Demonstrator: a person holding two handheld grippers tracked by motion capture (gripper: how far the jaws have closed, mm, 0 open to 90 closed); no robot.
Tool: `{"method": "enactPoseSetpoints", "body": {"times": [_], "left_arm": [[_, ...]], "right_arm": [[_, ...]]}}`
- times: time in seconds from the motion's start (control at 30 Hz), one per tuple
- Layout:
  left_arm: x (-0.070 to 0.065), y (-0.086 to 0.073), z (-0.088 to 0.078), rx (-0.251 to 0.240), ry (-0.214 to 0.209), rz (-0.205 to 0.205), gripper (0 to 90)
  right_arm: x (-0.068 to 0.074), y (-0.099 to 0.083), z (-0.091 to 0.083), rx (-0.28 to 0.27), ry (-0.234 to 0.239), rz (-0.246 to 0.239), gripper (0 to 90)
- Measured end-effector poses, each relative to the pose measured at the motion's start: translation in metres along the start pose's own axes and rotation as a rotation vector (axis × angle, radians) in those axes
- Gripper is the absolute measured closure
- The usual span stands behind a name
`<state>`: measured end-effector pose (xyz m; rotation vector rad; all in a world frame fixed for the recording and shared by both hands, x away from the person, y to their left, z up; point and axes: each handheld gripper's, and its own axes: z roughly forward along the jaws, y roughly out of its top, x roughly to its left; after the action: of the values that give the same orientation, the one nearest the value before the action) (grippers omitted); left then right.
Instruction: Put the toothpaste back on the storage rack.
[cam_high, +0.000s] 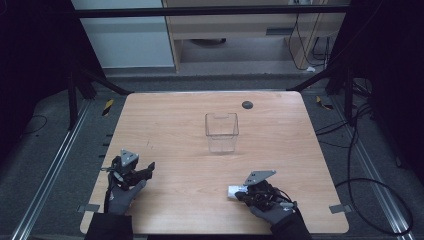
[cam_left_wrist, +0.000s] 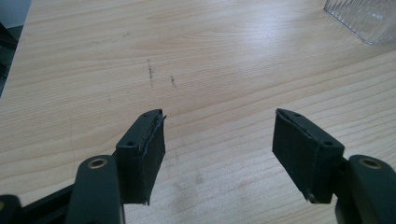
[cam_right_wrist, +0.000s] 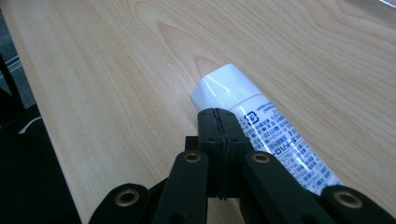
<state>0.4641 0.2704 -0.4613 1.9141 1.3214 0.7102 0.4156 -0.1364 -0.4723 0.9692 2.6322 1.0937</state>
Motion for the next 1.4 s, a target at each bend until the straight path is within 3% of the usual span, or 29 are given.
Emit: {"method": "enactPoseSetpoints", "body": {"times": [0.53, 0.8, 1.03, 1.4], "left_arm": [[-0.003, 0.001, 0.001, 0.001, -0.001, 0.017, 33.1], [-0.003, 0.002, 0.002, 0.002, -0.003, 0.02, 33.1], [-0.004, 0.002, 0.003, 0.004, -0.004, 0.023, 33.1], [-0.005, 0.002, 0.003, 0.005, -0.006, 0.028, 33.1]], "right_arm": [[-0.012, 0.007, 0.01, 0.006, -0.081, 0.017, 89.9], [-0.019, 0.01, 0.012, -0.002, -0.104, 0.053, 89.9], [-0.027, 0.01, 0.011, -0.012, -0.152, 0.088, 89.9], [-0.031, 0.01, 0.009, -0.028, -0.178, 0.108, 89.9]]}}
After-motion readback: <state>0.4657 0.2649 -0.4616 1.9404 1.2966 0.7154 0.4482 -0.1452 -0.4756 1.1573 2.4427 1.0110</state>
